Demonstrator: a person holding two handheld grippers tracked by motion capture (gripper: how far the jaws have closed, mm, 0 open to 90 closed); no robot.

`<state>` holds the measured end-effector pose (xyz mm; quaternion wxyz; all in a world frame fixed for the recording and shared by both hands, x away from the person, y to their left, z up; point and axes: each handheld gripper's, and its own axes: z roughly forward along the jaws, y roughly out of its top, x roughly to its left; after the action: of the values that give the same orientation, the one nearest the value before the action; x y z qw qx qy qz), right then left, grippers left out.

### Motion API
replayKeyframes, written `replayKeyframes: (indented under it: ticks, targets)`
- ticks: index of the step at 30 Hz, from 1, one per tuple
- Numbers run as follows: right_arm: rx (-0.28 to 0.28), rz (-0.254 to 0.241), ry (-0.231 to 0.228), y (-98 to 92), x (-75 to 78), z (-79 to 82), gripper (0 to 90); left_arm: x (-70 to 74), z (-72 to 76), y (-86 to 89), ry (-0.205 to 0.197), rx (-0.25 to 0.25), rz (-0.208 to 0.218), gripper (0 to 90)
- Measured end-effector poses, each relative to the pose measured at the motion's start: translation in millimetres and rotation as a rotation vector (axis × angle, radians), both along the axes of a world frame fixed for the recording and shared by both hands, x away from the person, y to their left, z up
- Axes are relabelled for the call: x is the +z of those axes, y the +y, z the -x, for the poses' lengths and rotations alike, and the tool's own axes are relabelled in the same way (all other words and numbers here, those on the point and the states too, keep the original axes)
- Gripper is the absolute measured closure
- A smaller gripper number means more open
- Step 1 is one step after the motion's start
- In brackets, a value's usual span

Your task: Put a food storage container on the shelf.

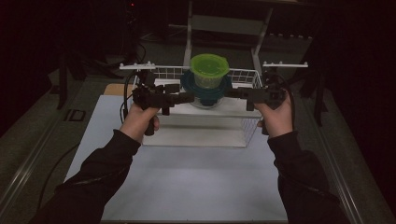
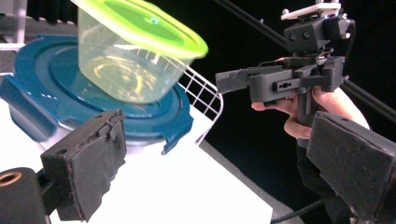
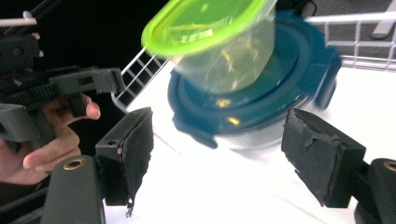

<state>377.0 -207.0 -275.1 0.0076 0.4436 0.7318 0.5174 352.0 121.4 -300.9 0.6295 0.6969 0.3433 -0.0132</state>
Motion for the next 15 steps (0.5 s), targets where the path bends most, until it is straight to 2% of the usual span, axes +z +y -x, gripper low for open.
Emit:
replayKeyframes:
  ticks: [3,6,7,8,9,12,13,15]
  targets:
    - [0.018,-0.006,0.004,1.0,-6.0,4.9,24.7,-3.7,4.9,0.5,-0.006,-0.004,0.002,4.2]
    - [0.041,0.001,-0.006,3.8,-18.8,14.0,24.7,-11.0,15.4,1.3,-0.031,-0.011,-0.012,4.2]
    - [0.041,0.001,-0.006,3.8,-18.8,14.0,24.7,-11.0,15.4,1.3,-0.031,-0.011,-0.012,4.2]
    - [0.046,0.005,-0.015,4.3,-25.6,18.6,24.7,-13.8,20.4,1.4,-0.043,-0.008,-0.028,4.2]
    - [0.049,0.002,-0.016,4.2,-28.5,20.3,24.7,-16.3,24.2,1.9,-0.047,-0.012,-0.022,4.2]
    - [0.063,0.006,-0.015,3.8,-41.6,26.9,24.7,-24.9,33.4,1.7,-0.051,-0.022,-0.03,4.2]
    - [0.063,0.006,-0.015,3.8,-41.6,26.9,24.7,-24.9,33.4,1.7,-0.051,-0.022,-0.03,4.2]
    - [0.069,0.004,-0.015,2.5,-53.3,32.1,24.7,-32.4,39.3,1.0,-0.05,-0.038,-0.045,4.2]
